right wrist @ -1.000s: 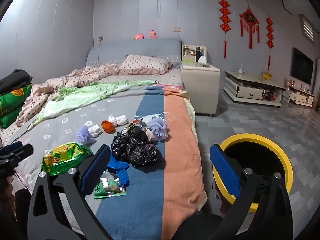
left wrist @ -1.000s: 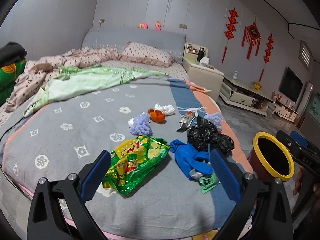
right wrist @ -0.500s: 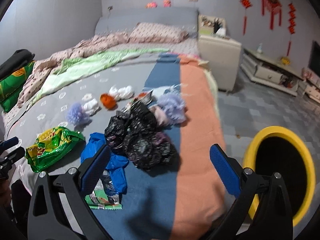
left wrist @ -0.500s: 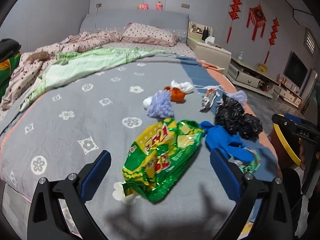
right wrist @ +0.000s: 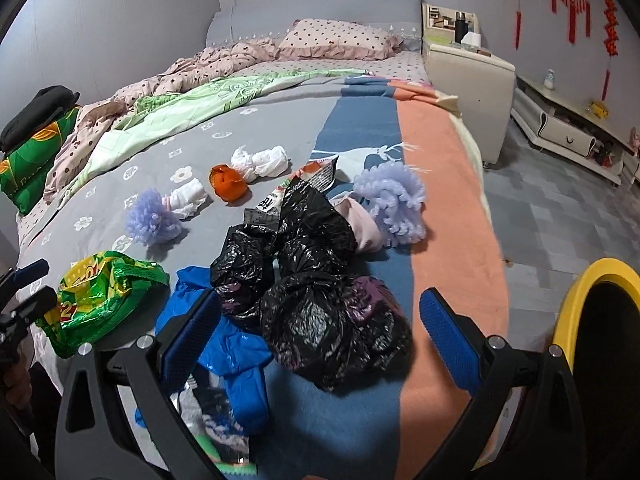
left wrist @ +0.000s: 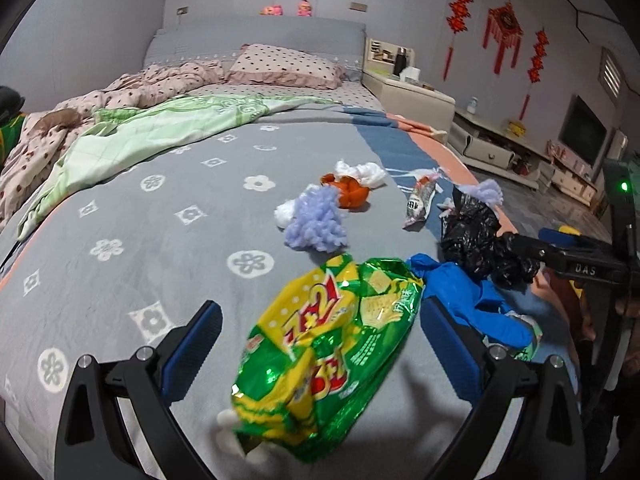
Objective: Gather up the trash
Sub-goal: 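Grasp the green chip bag left while the right grasps black plastic bags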
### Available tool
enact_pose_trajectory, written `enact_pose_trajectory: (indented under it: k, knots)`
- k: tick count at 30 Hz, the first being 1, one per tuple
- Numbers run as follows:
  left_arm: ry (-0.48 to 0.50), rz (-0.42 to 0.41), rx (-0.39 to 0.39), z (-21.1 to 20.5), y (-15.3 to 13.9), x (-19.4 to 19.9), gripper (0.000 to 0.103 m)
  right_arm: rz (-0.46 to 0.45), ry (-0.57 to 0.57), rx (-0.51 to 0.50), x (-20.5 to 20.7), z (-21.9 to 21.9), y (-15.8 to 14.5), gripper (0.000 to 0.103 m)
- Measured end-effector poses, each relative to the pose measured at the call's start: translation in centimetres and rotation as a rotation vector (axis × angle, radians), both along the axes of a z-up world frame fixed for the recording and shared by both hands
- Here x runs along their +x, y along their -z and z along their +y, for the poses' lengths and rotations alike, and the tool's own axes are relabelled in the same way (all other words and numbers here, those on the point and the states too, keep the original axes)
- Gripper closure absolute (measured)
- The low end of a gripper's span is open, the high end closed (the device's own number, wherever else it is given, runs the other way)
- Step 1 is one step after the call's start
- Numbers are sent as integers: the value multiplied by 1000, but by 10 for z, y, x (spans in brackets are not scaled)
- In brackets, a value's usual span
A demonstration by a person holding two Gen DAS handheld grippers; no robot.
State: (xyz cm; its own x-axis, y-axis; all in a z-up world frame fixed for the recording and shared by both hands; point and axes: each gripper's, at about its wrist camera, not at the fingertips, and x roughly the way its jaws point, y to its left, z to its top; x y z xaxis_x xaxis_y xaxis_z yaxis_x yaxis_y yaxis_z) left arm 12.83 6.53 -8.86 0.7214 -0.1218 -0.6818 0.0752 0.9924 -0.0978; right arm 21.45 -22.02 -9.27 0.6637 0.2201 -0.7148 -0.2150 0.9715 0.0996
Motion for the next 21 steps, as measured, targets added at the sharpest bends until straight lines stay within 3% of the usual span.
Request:
enact_pose_trajectory:
  k: [6, 9, 17, 21]
  knots:
    - [34, 22, 30, -11, 21, 9, 12, 13, -6, -11, 8, 6, 15, 10]
    - [43, 54, 13, -10, 32, 17, 23, 26, 2, 2, 11, 5, 23, 21]
    - [60, 77, 4, -15, 47, 23, 63, 36, 0, 45, 16, -1, 27, 41]
    - [70, 72, 20, -21, 48, 19, 72, 30, -1, 70, 11, -4, 26, 47]
